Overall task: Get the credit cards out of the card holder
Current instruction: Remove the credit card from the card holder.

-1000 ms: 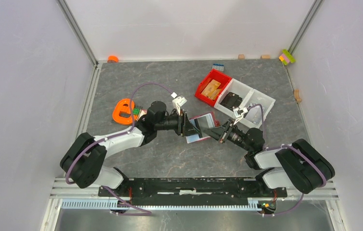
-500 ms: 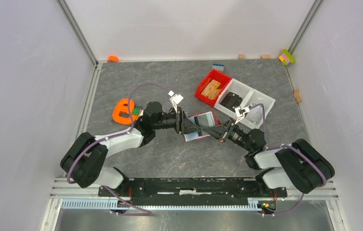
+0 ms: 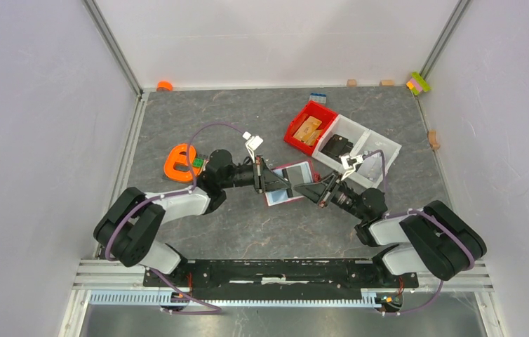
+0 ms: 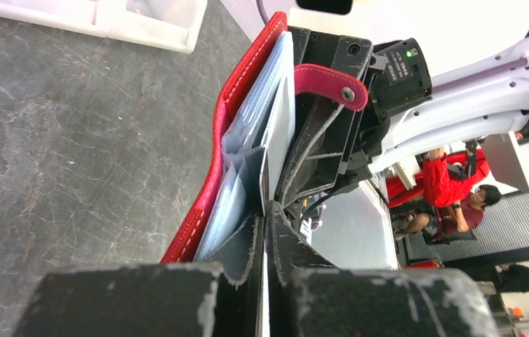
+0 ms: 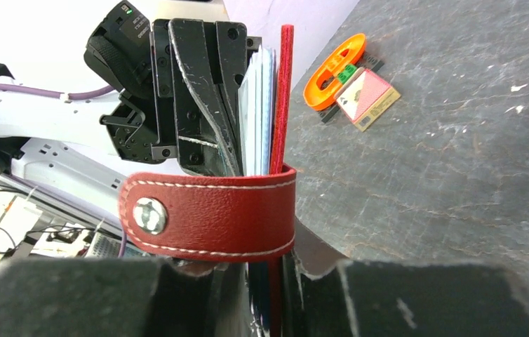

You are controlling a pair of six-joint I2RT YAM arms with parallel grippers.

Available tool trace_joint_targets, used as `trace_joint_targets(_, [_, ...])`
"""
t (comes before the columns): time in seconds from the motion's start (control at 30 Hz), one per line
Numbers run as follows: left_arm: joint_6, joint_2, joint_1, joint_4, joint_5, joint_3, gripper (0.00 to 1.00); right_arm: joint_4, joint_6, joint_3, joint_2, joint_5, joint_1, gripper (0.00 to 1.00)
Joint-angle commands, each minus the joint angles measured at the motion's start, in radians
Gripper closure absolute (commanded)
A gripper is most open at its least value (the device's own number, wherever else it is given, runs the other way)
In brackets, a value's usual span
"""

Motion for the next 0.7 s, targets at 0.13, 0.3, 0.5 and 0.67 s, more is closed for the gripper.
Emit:
trace_joint_targets(0.13, [0.015, -0.035, 0.032, -0.025, -0.016, -0.006, 0.98, -0.041, -0.086, 0.023, -0.088, -0.026, 0.035, 0.61])
trace_joint_targets(0.3, [0.004, 0.027, 0.079, -0.127, -0.031, 0.015, 0.98, -0.260, -0.140, 0.000, -0.152, 0.084, -0.015, 0.58])
trace_joint_targets(0.5, [0.044, 0.156, 0.092, -0.305, -0.053, 0.089, 0.98, -0.610, -0.241, 0.107, -0.028, 0.192, -0.024, 0.66])
trace_joint_targets(0.67, [0.071, 0.227, 0.113, -0.374, -0.075, 0.117, 0.98, -0.605, -0.241, 0.146, 0.103, 0.198, -0.026, 0.66])
